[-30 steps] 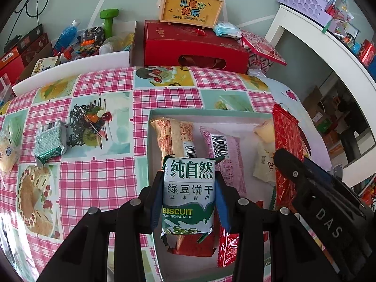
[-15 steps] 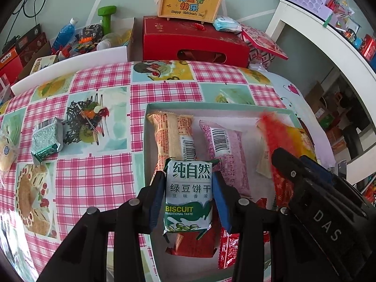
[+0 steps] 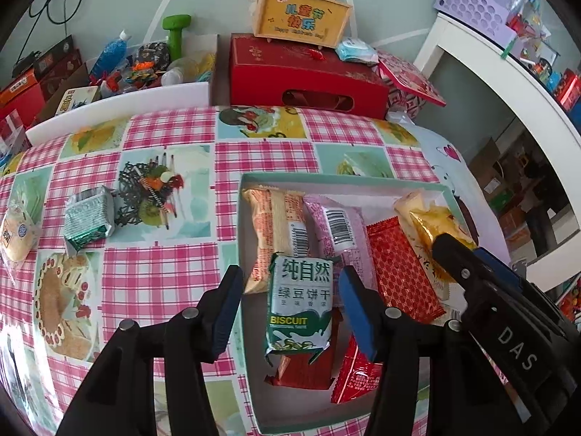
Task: Organize snacks
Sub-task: 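Carry the biscuit box and red packet into the white tray and open both tools, then move both tools back over the green cake packet and bun on the tablecloth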
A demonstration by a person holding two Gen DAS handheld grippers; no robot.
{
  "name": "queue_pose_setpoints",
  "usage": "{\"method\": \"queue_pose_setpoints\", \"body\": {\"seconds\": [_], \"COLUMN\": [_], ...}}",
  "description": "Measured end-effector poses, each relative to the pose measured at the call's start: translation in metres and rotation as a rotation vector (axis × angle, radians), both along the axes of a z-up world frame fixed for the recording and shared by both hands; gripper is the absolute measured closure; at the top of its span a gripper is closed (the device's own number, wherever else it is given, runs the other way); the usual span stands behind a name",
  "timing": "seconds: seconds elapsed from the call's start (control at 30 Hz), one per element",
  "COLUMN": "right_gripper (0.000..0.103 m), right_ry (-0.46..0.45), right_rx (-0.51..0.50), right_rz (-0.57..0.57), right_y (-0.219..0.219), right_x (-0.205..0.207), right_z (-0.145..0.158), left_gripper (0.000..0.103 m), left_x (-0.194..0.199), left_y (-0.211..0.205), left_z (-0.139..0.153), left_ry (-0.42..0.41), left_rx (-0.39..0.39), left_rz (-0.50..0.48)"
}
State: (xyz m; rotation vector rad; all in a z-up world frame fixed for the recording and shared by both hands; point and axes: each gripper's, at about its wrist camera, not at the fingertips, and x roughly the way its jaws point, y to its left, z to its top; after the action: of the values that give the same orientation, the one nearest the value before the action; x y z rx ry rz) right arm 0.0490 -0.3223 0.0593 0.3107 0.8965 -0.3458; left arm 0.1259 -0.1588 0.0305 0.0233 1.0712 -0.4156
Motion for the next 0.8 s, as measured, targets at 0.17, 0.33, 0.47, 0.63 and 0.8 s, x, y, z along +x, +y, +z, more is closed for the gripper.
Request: {"method": "queue_pose_setpoints", "body": {"seconds": [0.17,0.33,0.47,0.63,0.8], "right_gripper": [0.044,0.043,0.036,0.029,0.003], "right_ry": [0.010,0.075,0.103,0.114,0.110], "right_rx": [-0.006,-0.005,-0.013,-0.007,-0.013], "right_rz": [-0.008,-0.006,0.013,0.029,0.045], "right_y": [-0.002,-0.001,0.006,0.013,0.017], "right_x": [-0.002,0.000,0.004,0.007,0.010], "right_z": [0.003,-0.008,-0.013,-0.016,-0.018], "left_gripper": [0.047,0.029,0.029,0.023,0.020], "left_x": [0.008,0.019,0.026,0.029,0.030], "left_y": [0.018,0.041,0.056,0.064,0.066], "left_z": [0.006,0.003,-0.003,-0.008,-0.012], "left_ry": [-0.001,0.001,0.003,-0.009,-0.002], "left_rx": [0.000,0.017,0.055,0.094,0.102], "left_rz": [0.069,0.161,0.214,0.239,0.238]}}
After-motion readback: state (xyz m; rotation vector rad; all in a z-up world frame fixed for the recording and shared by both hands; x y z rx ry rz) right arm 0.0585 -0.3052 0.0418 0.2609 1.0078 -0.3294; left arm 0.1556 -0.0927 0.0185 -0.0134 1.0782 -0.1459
